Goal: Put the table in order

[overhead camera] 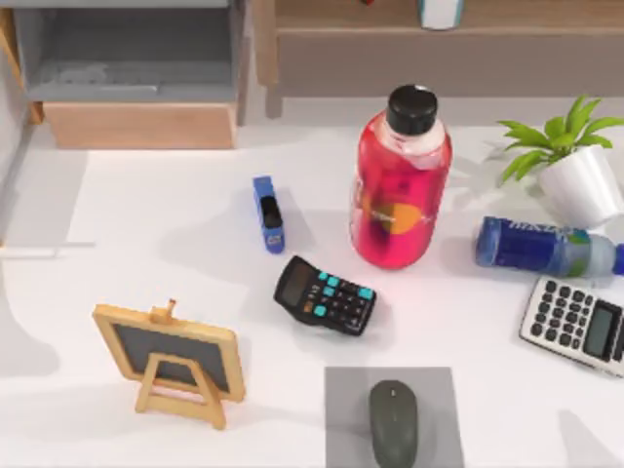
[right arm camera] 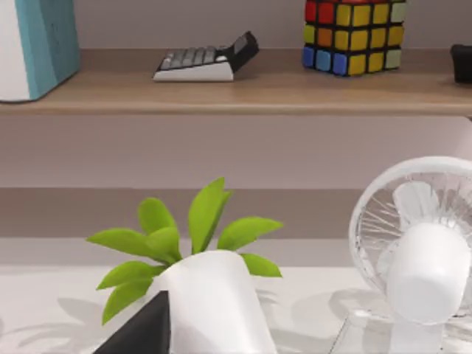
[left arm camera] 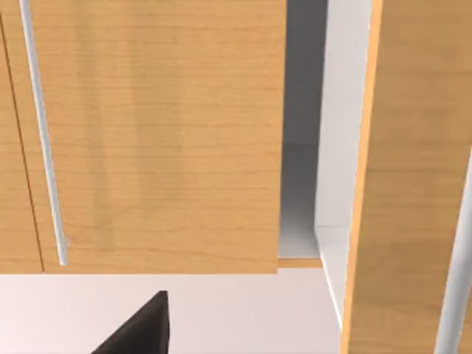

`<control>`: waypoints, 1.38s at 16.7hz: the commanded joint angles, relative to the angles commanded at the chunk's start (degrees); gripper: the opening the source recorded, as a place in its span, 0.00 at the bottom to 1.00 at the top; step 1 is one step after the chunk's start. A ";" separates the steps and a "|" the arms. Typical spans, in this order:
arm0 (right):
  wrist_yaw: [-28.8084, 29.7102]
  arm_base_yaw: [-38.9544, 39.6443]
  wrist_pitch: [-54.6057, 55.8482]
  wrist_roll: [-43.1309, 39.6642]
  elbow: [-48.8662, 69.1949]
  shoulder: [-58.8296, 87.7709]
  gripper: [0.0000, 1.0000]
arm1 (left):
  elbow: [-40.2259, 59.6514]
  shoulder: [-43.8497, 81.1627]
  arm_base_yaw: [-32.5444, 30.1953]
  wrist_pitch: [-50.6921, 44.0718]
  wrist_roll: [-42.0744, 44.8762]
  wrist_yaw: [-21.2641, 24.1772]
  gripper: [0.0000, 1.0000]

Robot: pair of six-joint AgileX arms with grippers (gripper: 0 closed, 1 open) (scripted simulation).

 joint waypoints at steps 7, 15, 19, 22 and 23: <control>0.00 0.00 0.00 0.00 0.00 0.00 1.00 | 1.74 0.74 -1.29 -0.96 -0.03 -1.27 0.92; 0.00 0.00 0.00 0.00 0.00 0.00 1.00 | 1.74 0.74 -1.29 -0.96 -0.03 -1.27 0.32; 0.00 0.00 0.00 0.00 0.00 0.00 1.00 | 1.74 0.74 -1.29 -0.96 -0.03 -1.27 0.02; 0.00 0.00 0.00 0.00 0.00 0.00 1.00 | 1.74 0.74 -1.29 -0.96 -0.03 -1.27 0.00; 0.00 0.00 0.00 0.00 0.00 0.00 1.00 | 1.74 0.74 -1.29 -0.96 -0.03 -1.27 0.00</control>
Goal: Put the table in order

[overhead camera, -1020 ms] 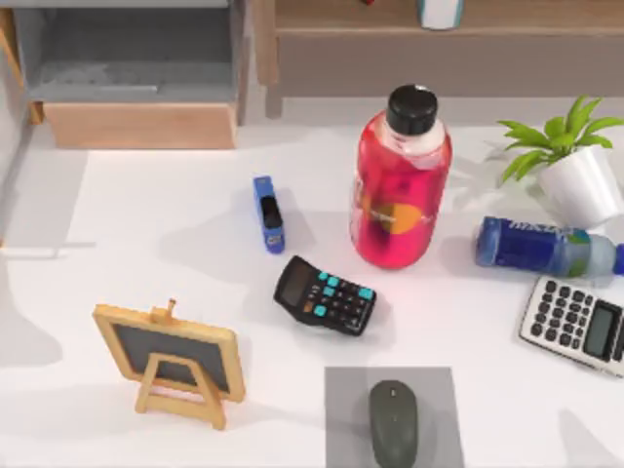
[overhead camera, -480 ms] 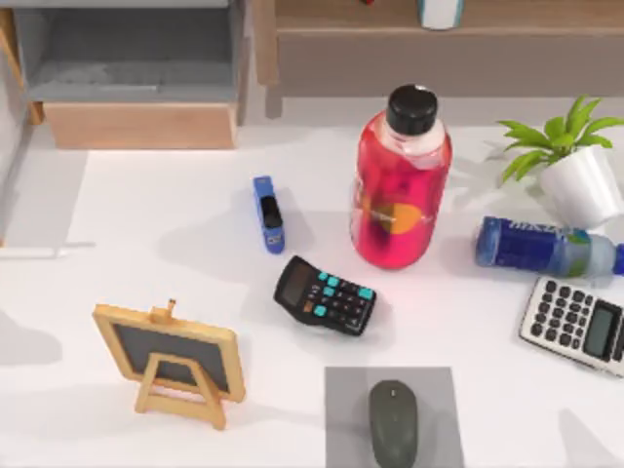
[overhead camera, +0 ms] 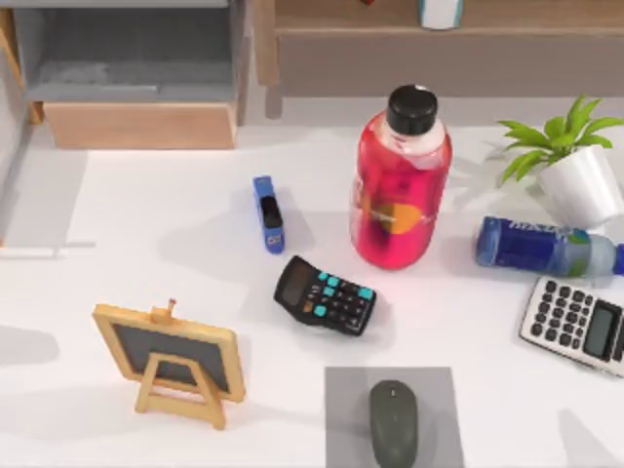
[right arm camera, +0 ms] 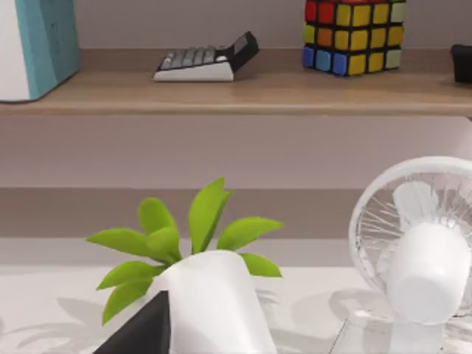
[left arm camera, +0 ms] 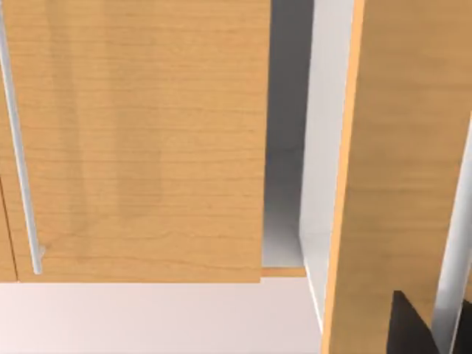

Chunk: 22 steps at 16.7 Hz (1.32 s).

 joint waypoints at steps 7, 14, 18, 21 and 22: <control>0.00 0.00 0.00 0.00 0.00 0.00 1.00 | 0.93 1.12 -0.40 -1.12 -0.09 -0.62 0.00; 0.00 0.00 0.00 0.00 0.00 0.00 1.00 | 12.22 5.66 -6.64 -7.39 -0.47 -6.70 0.00; 0.00 0.00 0.00 0.00 0.00 0.00 1.00 | 12.15 5.79 -6.53 -7.69 -0.56 -6.77 0.00; 0.00 0.00 0.00 0.00 0.00 0.00 1.00 | 14.48 7.09 -7.37 -9.02 -0.55 -7.79 0.00; 0.00 0.00 0.00 0.00 0.00 0.00 1.00 | 16.45 7.89 -8.06 -10.02 -0.61 -8.41 0.00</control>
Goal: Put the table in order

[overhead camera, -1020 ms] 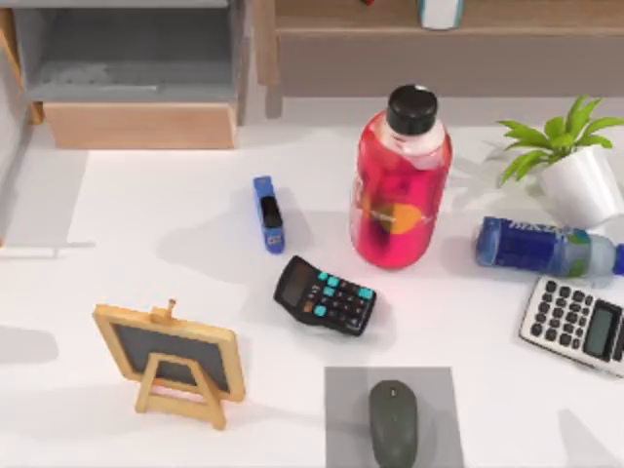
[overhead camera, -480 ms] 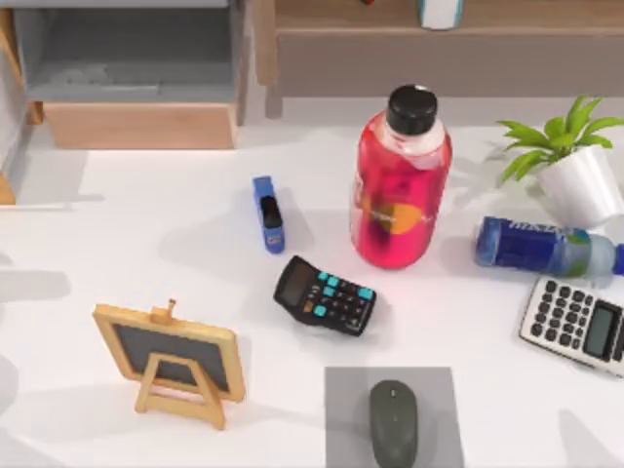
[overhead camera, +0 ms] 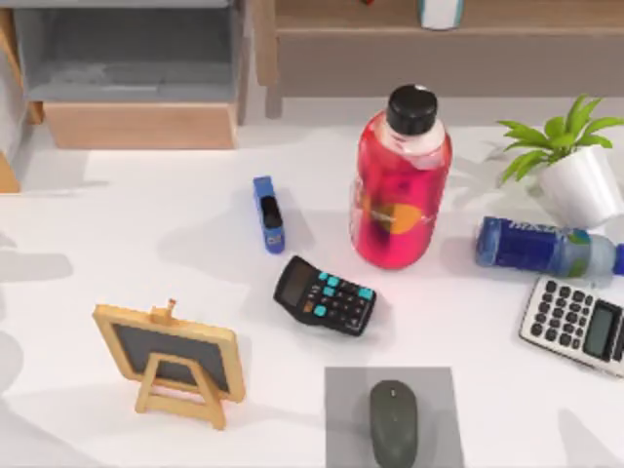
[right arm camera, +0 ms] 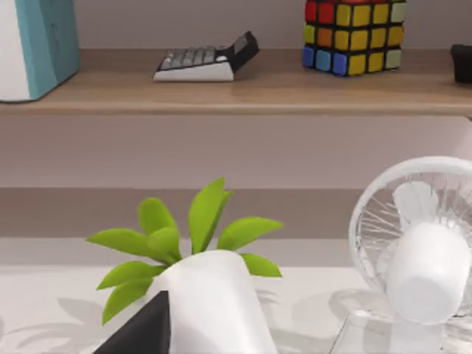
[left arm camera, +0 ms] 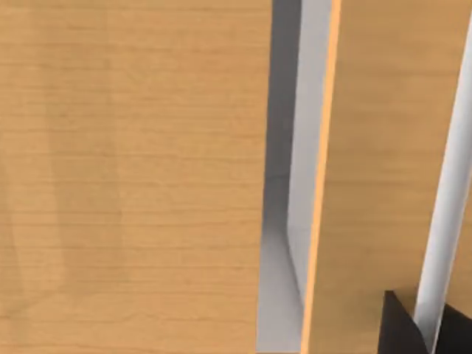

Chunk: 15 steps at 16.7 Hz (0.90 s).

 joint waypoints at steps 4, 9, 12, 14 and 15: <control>0.00 0.00 0.00 0.00 0.00 0.00 1.00 | 8.68 3.57 -3.01 -4.44 -0.08 -2.82 0.00; 0.00 0.00 0.00 0.00 0.00 0.00 1.00 | 9.63 4.07 -3.27 -5.42 -0.24 -3.31 0.00; 0.00 0.00 0.00 0.00 0.00 0.00 1.00 | 11.98 5.44 -3.77 -6.70 -0.19 -4.01 0.00; 0.00 0.00 0.00 0.00 0.00 0.00 1.00 | 16.27 7.34 -4.78 -8.72 -0.21 -4.84 0.00; 0.00 0.00 0.00 0.00 0.00 0.00 1.00 | 18.86 8.37 -5.35 -9.92 -0.21 -5.35 0.00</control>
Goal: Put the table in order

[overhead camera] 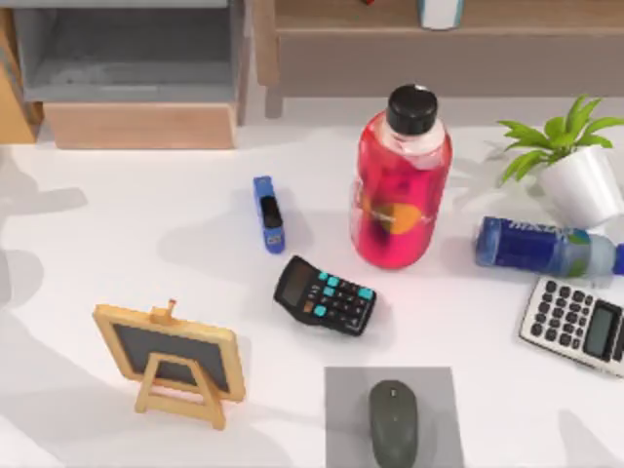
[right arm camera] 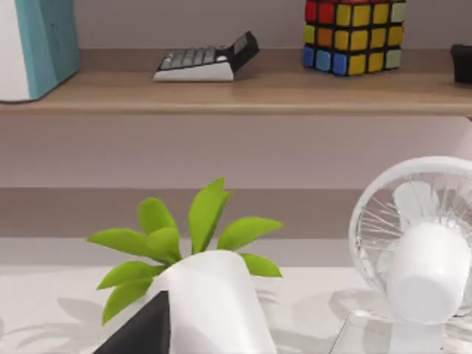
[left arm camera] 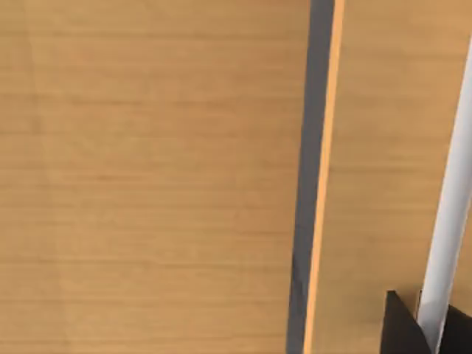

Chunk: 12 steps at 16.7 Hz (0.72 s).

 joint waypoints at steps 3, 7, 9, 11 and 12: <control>0.00 0.00 0.00 0.00 0.00 0.00 1.00 | 5.93 2.63 -1.51 -3.32 -0.15 -1.47 0.00; 0.00 0.00 0.00 0.00 0.00 0.00 1.00 | 6.95 3.14 -1.86 -4.08 -0.25 -1.81 0.00; 0.00 0.00 0.00 0.00 0.00 0.00 1.00 | 6.95 3.14 -1.86 -4.08 -0.25 -1.81 0.08; 0.00 0.00 0.00 0.00 0.00 0.00 1.00 | 6.95 3.14 -1.86 -4.08 -0.25 -1.81 0.23; 0.00 0.00 0.00 0.00 0.00 0.00 1.00 | 6.95 3.14 -1.86 -4.08 -0.25 -1.81 0.30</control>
